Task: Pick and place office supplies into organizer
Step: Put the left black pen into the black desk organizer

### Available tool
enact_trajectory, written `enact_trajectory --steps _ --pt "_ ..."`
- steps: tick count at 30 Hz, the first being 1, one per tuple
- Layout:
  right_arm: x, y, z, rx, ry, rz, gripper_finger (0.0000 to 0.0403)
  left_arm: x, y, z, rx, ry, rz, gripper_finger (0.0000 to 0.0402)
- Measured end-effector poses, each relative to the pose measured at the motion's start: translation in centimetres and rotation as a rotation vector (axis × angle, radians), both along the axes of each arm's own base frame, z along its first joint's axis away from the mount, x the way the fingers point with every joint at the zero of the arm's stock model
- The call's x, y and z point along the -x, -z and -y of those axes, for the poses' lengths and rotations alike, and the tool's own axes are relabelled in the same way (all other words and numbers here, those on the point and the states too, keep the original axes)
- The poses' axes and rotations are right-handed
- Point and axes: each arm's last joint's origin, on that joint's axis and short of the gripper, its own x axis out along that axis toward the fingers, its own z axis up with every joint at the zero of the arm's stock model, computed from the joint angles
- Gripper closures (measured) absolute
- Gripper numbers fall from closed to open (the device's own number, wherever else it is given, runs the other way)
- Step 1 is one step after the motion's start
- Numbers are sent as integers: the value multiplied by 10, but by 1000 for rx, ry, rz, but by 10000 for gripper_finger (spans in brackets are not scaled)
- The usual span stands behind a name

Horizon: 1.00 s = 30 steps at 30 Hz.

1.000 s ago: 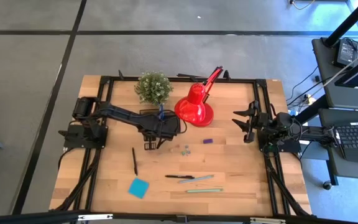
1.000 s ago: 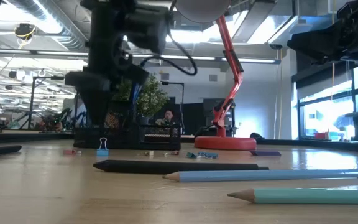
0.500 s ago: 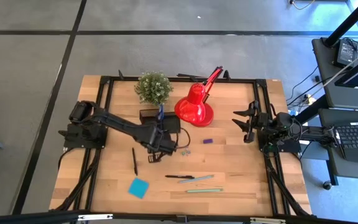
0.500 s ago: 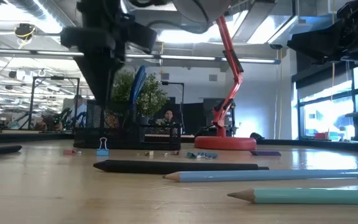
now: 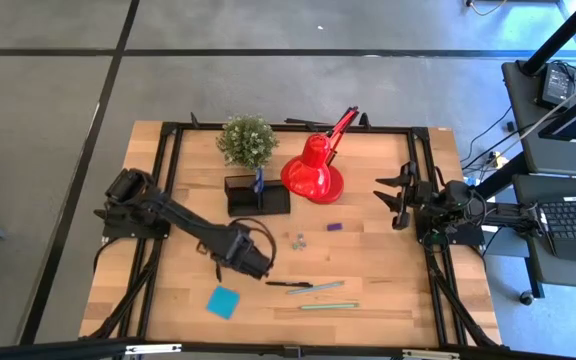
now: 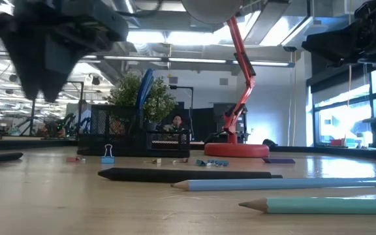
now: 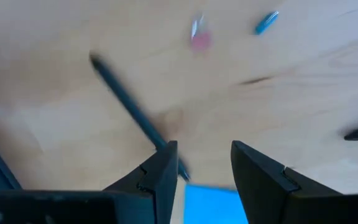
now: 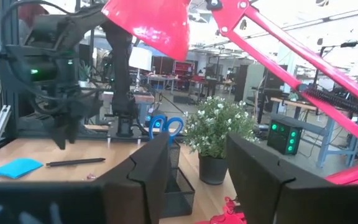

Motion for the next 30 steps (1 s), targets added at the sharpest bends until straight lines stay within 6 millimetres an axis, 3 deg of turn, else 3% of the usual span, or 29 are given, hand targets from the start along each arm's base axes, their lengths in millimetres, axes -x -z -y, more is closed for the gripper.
enact_trajectory --steps 16,30 --pt "0 0 0 0 -1 3 241 19 1 34 -31 -446 19 258" --pt "-1 3 0 -58 -14 -23 241 17 21 36 -1 -471 -86 258"
